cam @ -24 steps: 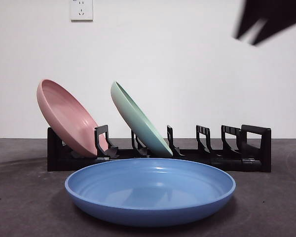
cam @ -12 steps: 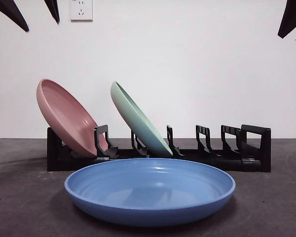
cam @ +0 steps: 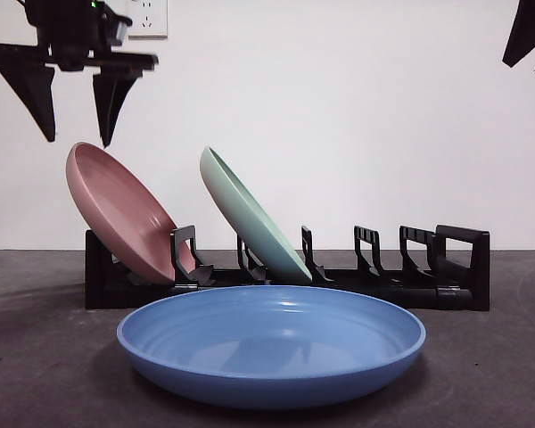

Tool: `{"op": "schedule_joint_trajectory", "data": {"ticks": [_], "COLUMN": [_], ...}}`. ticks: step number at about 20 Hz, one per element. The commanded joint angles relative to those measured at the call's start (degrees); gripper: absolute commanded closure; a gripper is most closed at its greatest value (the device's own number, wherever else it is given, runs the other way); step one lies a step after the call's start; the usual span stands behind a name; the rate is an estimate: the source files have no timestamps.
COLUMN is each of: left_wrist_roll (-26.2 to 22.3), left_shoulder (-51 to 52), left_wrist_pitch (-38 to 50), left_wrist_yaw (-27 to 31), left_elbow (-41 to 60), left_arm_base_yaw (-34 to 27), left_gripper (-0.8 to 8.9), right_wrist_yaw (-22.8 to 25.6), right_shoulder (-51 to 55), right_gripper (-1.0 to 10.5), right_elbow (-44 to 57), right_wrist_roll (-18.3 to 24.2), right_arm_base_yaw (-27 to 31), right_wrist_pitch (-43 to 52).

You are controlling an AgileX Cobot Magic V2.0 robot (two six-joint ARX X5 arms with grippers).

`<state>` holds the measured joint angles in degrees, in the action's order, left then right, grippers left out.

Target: Place the plate

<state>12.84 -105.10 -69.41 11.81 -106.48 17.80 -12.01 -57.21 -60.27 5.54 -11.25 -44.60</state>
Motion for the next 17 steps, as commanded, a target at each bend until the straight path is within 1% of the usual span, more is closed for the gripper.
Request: {"op": "schedule_joint_trajectory", "data": {"ticks": [1,2,3,6,7,8,11,12,17], "left_wrist_roll": [-0.42,-0.42,-0.42,-0.42,-0.39,-0.39,-0.39,-0.39,-0.42], "left_shoulder": [-2.60,-2.84,-2.86,-2.84,-2.84,-2.84,-2.84,-2.84,-2.84], "left_wrist_pitch": [-0.15,-0.02,0.37,1.09,1.14,1.22,0.94,0.74,-1.62], "left_wrist_yaw": [0.46,0.46,0.46,0.46,0.46,0.46,0.46,0.46,0.79], "left_elbow": [-1.90,-1.90,-1.90,-1.90,-1.90,-1.92,-2.78,-3.39,-7.96], "left_arm_base_yaw": [0.22,0.22,0.22,0.24,0.24,0.26,0.33,0.39,0.44], "left_gripper": [4.81,4.84,5.15,7.09,7.51,7.67,7.74,8.03,8.02], "right_wrist_yaw": [-0.15,-0.15,-0.15,-0.15,-0.15,-0.15,-0.15,-0.15,-0.15], "right_shoulder": [-0.28,-0.28,-0.28,-0.28,-0.28,-0.28,-0.28,-0.28,-0.28], "right_gripper": [7.2,7.2,7.2,7.2,7.2,7.2,7.2,7.2,7.2], "right_elbow": [-0.55,-0.55,-0.55,-0.55,-0.55,-0.55,-0.55,-0.55,-0.55], "right_wrist_roll": [-0.61,-0.61,-0.61,-0.61,-0.61,-0.61,-0.61,-0.61,-0.63], "right_arm_base_yaw": [-0.26,-0.26,-0.26,-0.26,-0.26,-0.26,-0.26,-0.26,-0.26], "right_wrist_pitch": [0.13,0.00,-0.11,-0.20,-0.28,-0.31,-0.31,-0.31,-0.46]}}
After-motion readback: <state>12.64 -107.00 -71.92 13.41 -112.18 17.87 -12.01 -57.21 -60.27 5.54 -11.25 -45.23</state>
